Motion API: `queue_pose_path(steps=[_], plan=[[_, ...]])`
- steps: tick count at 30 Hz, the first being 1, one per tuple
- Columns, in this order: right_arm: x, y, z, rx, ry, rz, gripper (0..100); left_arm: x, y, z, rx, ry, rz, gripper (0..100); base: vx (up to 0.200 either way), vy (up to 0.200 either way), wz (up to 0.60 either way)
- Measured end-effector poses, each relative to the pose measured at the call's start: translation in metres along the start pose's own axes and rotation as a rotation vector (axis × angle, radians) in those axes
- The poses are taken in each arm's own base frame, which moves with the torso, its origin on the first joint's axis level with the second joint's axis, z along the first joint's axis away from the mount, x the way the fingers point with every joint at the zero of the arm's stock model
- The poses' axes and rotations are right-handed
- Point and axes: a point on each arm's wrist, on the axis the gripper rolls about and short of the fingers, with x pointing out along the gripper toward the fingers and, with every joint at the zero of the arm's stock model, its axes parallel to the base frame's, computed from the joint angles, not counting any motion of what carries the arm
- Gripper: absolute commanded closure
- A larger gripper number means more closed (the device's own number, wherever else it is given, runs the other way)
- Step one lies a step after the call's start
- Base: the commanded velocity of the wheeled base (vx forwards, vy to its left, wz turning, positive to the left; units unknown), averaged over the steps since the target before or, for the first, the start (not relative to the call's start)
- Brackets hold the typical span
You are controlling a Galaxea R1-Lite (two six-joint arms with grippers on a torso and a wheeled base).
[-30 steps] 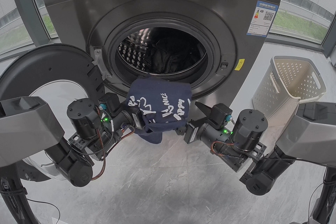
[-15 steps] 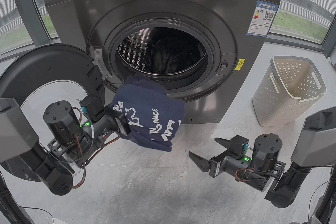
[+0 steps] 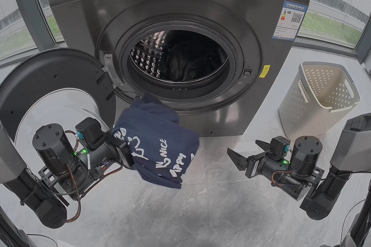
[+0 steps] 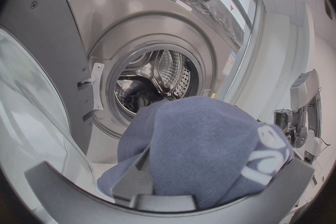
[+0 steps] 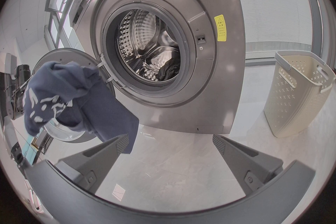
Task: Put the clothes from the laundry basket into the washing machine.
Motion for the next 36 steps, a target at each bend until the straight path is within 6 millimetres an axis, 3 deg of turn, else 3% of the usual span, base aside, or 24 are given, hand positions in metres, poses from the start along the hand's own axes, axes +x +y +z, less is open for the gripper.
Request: queue_pose_path(steps=[7, 11, 16, 22, 31, 36], plan=[[0.004, 0.011, 0.000, 0.012, -0.017, 0.004, 0, -0.007, -0.011, -0.005, 0.002, 0.031, -0.045, 100, 0.171, 0.000, 0.00], [0.006, 0.016, 0.002, 0.014, -0.032, 0.005, 0, -0.008, -0.014, -0.006, 0.006, 0.036, -0.056, 100, 0.000, 0.000, 0.00], [0.008, 0.016, 0.002, 0.018, -0.035, 0.007, 0, -0.007, -0.017, -0.010, 0.007, 0.051, -0.065, 100, 0.000, 0.000, 0.00], [0.008, 0.016, 0.002, 0.018, -0.034, 0.004, 0, -0.006, -0.019, -0.013, 0.005, 0.061, -0.073, 100, 0.200, 0.000, 0.00], [0.008, 0.017, 0.000, 0.024, -0.026, 0.005, 0, -0.005, -0.022, -0.015, 0.010, 0.069, -0.083, 100, 0.000, 0.000, 0.00], [0.008, 0.017, -0.002, 0.023, -0.021, 0.006, 0, -0.005, -0.024, -0.016, 0.011, 0.072, -0.092, 100, 0.200, 0.000, 0.00]])
